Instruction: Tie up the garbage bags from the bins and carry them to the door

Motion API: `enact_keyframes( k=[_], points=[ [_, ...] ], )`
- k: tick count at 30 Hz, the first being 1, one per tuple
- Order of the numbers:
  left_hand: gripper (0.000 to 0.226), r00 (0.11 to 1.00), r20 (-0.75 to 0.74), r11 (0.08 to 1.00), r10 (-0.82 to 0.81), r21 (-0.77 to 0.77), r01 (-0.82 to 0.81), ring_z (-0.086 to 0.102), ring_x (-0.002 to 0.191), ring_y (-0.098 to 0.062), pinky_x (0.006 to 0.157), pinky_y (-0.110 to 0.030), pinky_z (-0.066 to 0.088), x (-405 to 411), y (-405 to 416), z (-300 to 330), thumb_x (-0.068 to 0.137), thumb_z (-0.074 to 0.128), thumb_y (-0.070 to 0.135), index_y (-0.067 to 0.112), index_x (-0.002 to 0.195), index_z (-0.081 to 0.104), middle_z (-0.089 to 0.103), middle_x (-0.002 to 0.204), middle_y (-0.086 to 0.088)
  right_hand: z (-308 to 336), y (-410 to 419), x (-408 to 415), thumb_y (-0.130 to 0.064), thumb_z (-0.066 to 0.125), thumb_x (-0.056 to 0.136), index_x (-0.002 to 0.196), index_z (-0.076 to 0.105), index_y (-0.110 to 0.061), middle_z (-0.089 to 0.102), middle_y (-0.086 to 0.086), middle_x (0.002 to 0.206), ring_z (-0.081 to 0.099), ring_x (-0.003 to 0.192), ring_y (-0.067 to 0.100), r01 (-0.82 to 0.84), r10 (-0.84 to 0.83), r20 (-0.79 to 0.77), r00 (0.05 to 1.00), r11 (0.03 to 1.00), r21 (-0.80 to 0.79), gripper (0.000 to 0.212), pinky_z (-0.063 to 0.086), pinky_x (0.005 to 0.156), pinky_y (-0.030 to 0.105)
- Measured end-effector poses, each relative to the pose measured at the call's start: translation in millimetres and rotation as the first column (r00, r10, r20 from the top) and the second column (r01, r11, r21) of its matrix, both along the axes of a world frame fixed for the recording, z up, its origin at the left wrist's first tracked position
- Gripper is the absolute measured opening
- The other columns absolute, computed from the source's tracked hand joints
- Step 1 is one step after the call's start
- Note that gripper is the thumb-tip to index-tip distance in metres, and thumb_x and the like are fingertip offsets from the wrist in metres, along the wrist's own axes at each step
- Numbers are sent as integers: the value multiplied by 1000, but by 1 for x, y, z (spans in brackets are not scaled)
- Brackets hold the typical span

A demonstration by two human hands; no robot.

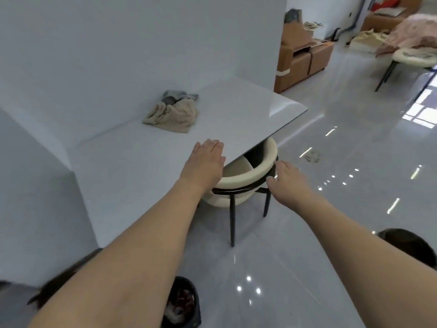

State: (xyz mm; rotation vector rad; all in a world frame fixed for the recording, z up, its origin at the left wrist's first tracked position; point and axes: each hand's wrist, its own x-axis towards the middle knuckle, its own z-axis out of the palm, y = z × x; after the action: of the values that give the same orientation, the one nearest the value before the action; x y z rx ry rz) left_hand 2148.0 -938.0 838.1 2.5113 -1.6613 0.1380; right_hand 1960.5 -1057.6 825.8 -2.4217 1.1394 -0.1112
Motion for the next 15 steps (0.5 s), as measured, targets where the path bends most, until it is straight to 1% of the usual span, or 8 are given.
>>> enact_keyframes(
  k=[2, 4, 6, 8, 11, 13, 15],
  points=[
    [48, 990, -3, 990, 142, -1, -142, 23, 142, -23, 119, -42, 11, 28, 48, 1, 103, 28, 25, 7, 147, 28, 31, 153, -9, 2, 21, 48, -22, 43, 94, 138, 39, -2, 41, 14, 145, 36, 132, 31, -141, 141, 17, 990, 990, -17, 49, 28, 107, 38],
    [48, 954, -15, 954, 299, -2, -299, 23, 142, -24, 119, -41, 11, 54, 105, 2, 103, 27, 25, 7, 148, 27, 30, 154, -9, 4, 52, 96, -22, 42, 94, 141, 36, -1, 38, 15, 148, 31, 136, 30, -290, 291, 29, 956, 957, -15, 51, 23, 111, 37],
    [48, 893, -28, 894, 448, 1, -449, 22, 143, -24, 119, -41, 10, 71, 166, 1, 104, 27, 25, 7, 148, 27, 30, 154, -9, 5, 93, 140, -22, 42, 96, 146, 30, -1, 32, 16, 153, 26, 141, 29, -433, 433, 40, 901, 901, -10, 55, 19, 114, 37],
    [47, 820, -32, 820, 572, 2, -572, 25, 141, -25, 117, -42, 14, 79, 228, 1, 103, 29, 24, 5, 146, 29, 32, 153, -10, 7, 140, 176, -22, 42, 97, 147, 28, 0, 30, 15, 154, 26, 142, 28, -567, 567, 47, 822, 823, -25, 56, 19, 116, 36],
    [43, 710, -68, 709, 701, -37, -704, 32, 135, -27, 116, -41, 15, 79, 309, 2, 102, 32, 21, 3, 141, 37, 39, 147, -13, 11, 209, 213, -22, 41, 97, 147, 28, -2, 30, 14, 155, 25, 142, 28, -717, 718, 40, 695, 696, -49, 55, 17, 116, 34],
    [44, 647, -83, 644, 758, -57, -763, 29, 138, -26, 118, -42, 11, 76, 348, 1, 102, 32, 20, 3, 142, 36, 37, 149, -12, 12, 248, 229, -22, 41, 98, 147, 28, -3, 29, 13, 155, 25, 142, 28, -782, 784, 30, 620, 620, -65, 55, 16, 115, 33],
    [46, 602, -81, 600, 795, -52, -799, 25, 141, -24, 118, -42, 10, 74, 377, -3, 102, 31, 21, 5, 145, 32, 34, 151, -10, 14, 277, 240, -22, 41, 98, 148, 28, -3, 29, 12, 155, 25, 142, 27, -817, 820, 20, 571, 571, -79, 55, 16, 114, 33]
  ],
)
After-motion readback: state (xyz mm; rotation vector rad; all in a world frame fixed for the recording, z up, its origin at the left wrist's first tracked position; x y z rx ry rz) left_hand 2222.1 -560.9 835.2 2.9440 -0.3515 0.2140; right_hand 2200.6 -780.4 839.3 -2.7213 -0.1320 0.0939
